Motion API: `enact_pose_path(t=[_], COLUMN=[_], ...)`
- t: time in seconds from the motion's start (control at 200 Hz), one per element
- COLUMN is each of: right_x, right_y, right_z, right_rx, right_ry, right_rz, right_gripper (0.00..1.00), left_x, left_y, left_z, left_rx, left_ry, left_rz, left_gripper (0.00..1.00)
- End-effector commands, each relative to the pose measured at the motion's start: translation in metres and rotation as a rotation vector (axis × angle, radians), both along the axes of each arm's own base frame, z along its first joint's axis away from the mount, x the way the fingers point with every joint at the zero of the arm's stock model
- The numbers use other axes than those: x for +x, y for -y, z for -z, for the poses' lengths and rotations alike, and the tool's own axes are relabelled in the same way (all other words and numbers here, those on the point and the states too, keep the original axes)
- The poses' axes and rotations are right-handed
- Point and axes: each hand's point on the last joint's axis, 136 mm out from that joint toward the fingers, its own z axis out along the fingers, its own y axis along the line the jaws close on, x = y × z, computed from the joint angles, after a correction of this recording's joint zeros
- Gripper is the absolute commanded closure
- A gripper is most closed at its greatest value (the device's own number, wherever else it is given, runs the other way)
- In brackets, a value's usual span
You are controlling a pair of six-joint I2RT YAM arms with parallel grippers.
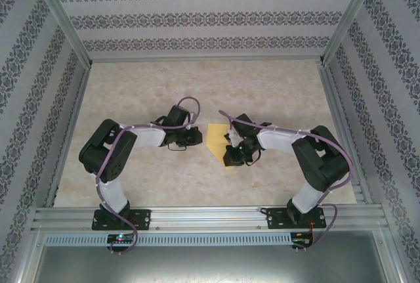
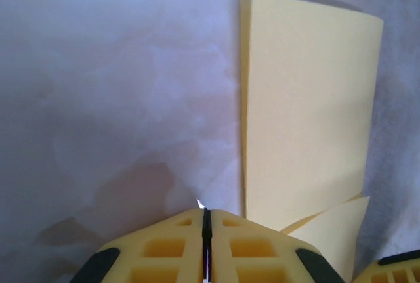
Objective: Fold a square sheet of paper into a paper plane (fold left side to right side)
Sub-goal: Third fold the triangle at the center of the table, then fourth fold the wing at the center of the table.
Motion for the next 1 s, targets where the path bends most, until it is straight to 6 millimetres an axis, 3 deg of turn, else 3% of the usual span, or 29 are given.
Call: enact_pose_path(t=[0.0,0.075,0.125,0.215,0.315,0.41,0.55,0.714,0.994], right_x=[-0.008,0.006,0.017,0.036,0.058,0.071,0.077,0.077,0.073], right_y=[0.019,0.009,0.007,0.009,0.016,0.016,0.007,0.005,0.007], right_z=[0.015,-0.002,-0.015,-0.037,-0.059,-0.067,-0.064,-0.046,-0.019], right_rx=[-0.093,-0.034,-0.005,0.043,0.111,0.168,0.223,0.218,0.168], right_ry=[-0.003,0.078,0.143,0.262,0.376,0.420,0.422,0.382,0.306], right_rz=[0.015,0.023,0.036,0.077,0.129,0.125,0.069,0.065,0.066], right_gripper=[1.00,0.95,0.82,0.69,0.49,0.40,0.40,0.45,0.79], left_x=[0.013,0.011,0.008,-0.001,-0.014,-0.026,-0.036,-0.038,-0.037], left_y=[-0.015,-0.014,-0.014,-0.009,0.002,0.014,0.022,0.025,0.031], left_z=[-0.021,-0.037,-0.047,-0.063,-0.073,-0.075,-0.065,-0.054,-0.044], left_rx=[0.008,-0.026,-0.049,-0.121,-0.194,-0.229,-0.230,-0.254,-0.250], left_ry=[0.058,0.076,0.080,0.077,0.074,0.061,0.024,-0.009,-0.051], left_rz=[-0.046,-0.049,-0.055,-0.063,-0.059,-0.050,-0.096,-0.152,-0.151], left_gripper=[0.83,0.77,0.71,0.61,0.49,0.43,0.38,0.35,0.35])
